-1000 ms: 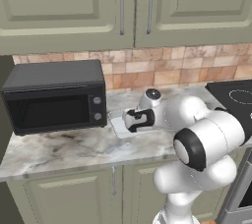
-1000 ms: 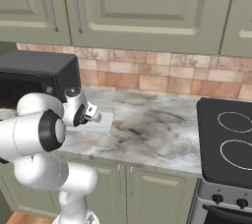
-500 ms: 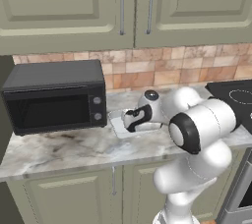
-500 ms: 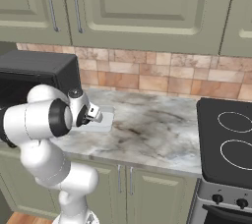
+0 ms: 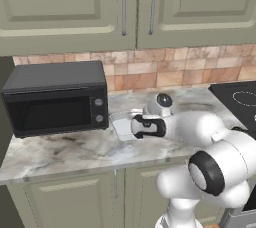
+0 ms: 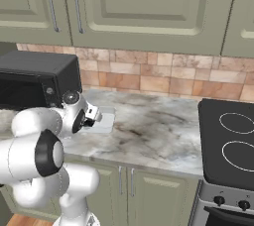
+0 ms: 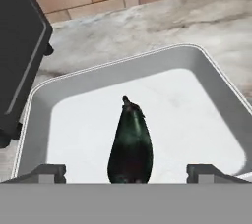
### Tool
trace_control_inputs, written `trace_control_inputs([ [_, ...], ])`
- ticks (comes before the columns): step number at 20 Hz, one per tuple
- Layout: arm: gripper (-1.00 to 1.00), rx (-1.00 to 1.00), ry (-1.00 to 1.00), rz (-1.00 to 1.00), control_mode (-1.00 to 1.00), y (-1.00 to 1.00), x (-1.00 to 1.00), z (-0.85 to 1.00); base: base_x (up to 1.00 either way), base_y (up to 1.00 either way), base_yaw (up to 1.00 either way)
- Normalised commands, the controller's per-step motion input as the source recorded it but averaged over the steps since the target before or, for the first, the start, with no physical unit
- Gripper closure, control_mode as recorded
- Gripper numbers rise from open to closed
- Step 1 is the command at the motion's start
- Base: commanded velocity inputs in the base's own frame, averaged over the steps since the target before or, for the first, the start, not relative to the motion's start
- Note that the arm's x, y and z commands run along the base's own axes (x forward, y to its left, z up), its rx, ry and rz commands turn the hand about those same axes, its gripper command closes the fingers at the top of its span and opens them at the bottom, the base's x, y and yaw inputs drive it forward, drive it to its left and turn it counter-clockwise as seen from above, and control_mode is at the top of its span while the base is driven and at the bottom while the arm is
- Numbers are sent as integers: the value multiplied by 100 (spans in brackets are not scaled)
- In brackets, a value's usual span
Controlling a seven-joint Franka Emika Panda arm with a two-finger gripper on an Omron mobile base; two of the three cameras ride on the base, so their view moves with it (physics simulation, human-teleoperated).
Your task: Take the tomato and eggplant out of the freezer and place them in the tupperware container on the counter. Then put the tupperware containing the vegetables back in the freezer.
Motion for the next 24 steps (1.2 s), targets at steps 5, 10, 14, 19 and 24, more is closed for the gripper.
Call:
trace_control_inputs([
  [5,-100,0,-31,0,-100,-17,-68,100,0,0,0],
  [10,-100,0,-16,0,-100,-9,-49,100,0,0,0],
  [14,-100,0,-1,0,-100,-5,-45,100,0,0,0],
  [19,-100,0,15,0,-100,-18,-73,100,0,0,0],
  [24,-100,2,30,-1,-100,-22,-85,76,0,0,0],
])
